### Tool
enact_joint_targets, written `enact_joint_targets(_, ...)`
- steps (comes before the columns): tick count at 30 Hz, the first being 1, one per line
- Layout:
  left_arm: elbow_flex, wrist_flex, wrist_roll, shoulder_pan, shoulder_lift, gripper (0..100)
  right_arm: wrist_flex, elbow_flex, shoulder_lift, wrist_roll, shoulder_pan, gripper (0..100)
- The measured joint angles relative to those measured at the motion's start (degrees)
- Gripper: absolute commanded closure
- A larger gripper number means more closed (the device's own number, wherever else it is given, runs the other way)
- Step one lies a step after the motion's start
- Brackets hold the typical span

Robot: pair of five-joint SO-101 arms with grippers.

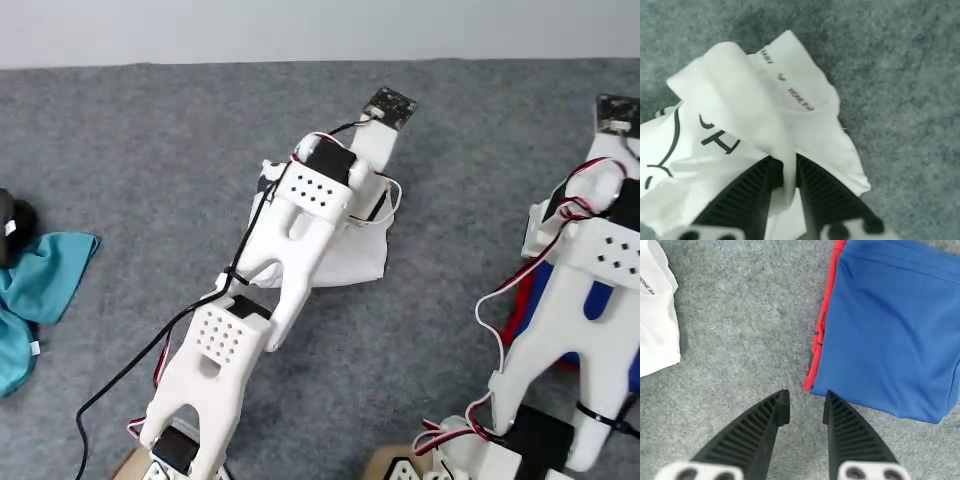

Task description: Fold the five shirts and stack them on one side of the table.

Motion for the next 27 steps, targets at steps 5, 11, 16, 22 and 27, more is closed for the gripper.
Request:
enact_joint_targets(5,-1.41,3.78,0.00,0.53,0.00,79,0.00,0.00,0.00,0.00,0.00,87.7)
enact_joint_targets(11,-5.71,6.95,-0.53,0.09,0.00,79,0.00,0.00,0.00,0.00,0.00,87.7)
enact_joint_targets(16,-7.74,7.12,-0.70,-3.52,-2.73,80,0.00,0.00,0.00,0.00,0.00,87.7)
enact_joint_targets(22,-7.38,7.12,-0.70,-11.78,-10.20,100,0.00,0.00,1.05,0.00,-6.68,87.8)
enact_joint_targets(27,0.09,7.12,-0.70,-21.10,-17.41,100,-0.62,0.00,5.36,-5.27,-15.56,92.0)
